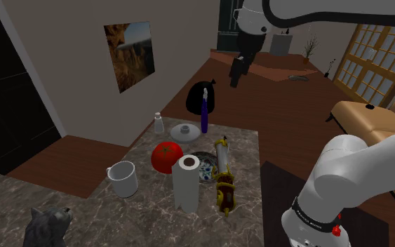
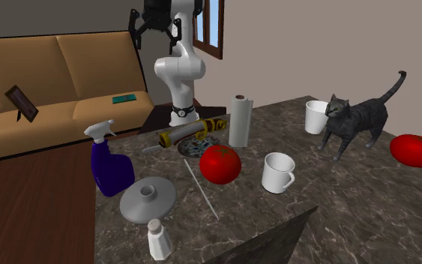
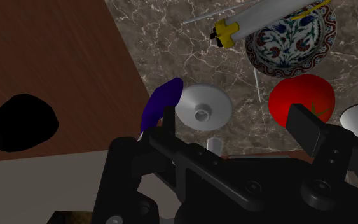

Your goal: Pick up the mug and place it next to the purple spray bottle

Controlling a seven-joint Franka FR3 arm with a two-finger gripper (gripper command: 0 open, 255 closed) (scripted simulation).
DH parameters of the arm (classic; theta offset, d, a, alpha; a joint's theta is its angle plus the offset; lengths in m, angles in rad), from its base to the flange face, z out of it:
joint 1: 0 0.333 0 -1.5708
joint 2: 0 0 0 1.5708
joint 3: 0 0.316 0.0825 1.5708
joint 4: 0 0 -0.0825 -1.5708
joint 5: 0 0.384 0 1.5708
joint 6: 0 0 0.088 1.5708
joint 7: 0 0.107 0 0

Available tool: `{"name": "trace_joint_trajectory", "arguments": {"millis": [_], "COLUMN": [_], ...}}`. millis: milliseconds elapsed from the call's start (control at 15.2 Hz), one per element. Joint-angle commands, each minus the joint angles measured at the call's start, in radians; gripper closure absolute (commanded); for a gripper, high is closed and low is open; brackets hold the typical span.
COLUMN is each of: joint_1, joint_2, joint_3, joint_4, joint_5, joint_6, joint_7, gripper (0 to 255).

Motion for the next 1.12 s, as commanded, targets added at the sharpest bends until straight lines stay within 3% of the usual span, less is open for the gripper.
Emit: {"name": "trace_joint_trajectory", "arguments": {"millis": [0, 528, 1056], "joint_1": [0.000, 0.021, 0.035], "joint_2": [0.000, 0.156, 0.374], "joint_3": [0.000, 0.115, 0.227], "joint_4": [0.000, -0.027, 0.021], "joint_5": [0.000, 0.085, 0.135], "joint_6": [0.000, 0.124, 0.249], "joint_7": [0.000, 0.182, 0.360], "gripper": [0, 0, 0]}}
